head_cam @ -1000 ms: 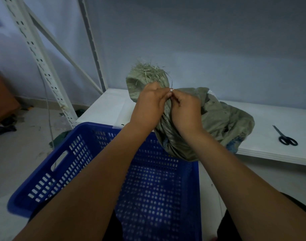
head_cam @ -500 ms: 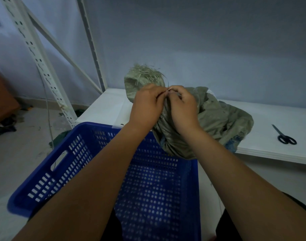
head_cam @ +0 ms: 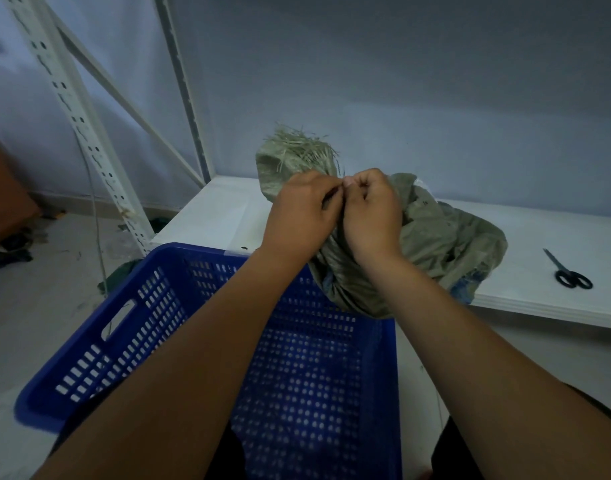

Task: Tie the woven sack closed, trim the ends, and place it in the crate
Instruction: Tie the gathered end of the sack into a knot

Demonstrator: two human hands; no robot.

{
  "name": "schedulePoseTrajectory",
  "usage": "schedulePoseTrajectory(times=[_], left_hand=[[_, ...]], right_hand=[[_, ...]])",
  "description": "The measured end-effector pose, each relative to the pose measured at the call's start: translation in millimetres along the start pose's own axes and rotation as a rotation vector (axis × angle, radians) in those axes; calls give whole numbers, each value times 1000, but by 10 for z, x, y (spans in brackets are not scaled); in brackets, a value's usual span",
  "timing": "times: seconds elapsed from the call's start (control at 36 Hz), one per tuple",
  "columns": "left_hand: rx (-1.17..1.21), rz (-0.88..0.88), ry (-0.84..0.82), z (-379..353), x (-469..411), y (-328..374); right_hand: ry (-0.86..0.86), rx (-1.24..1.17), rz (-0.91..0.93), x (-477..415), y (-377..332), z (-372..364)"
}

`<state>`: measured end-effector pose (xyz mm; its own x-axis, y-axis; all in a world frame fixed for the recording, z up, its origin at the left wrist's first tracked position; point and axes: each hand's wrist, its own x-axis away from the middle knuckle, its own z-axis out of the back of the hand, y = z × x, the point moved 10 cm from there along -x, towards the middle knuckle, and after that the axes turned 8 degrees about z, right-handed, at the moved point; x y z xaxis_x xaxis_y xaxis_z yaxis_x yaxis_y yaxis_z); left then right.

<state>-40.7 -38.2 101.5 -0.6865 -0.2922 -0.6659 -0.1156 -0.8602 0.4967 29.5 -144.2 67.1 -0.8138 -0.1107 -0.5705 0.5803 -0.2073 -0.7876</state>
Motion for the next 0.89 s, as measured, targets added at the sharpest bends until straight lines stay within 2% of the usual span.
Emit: schedulePoseTrajectory(times=[0.17, 0.42, 0.61, 0.89], left_hand=[[-86, -38, -54, -79, 7, -4], [-125, -8, -8, -65, 1, -13], [-130, -22, -4, -38, -2, 5], [-81, 56, -59, -114, 17, -46]], right_hand=[[-5, 77, -59, 16, 72, -4], [-16, 156, -61, 5, 45, 17], [-14, 18, -70, -16, 10, 16], [-37, 41, -55, -44, 8, -5]])
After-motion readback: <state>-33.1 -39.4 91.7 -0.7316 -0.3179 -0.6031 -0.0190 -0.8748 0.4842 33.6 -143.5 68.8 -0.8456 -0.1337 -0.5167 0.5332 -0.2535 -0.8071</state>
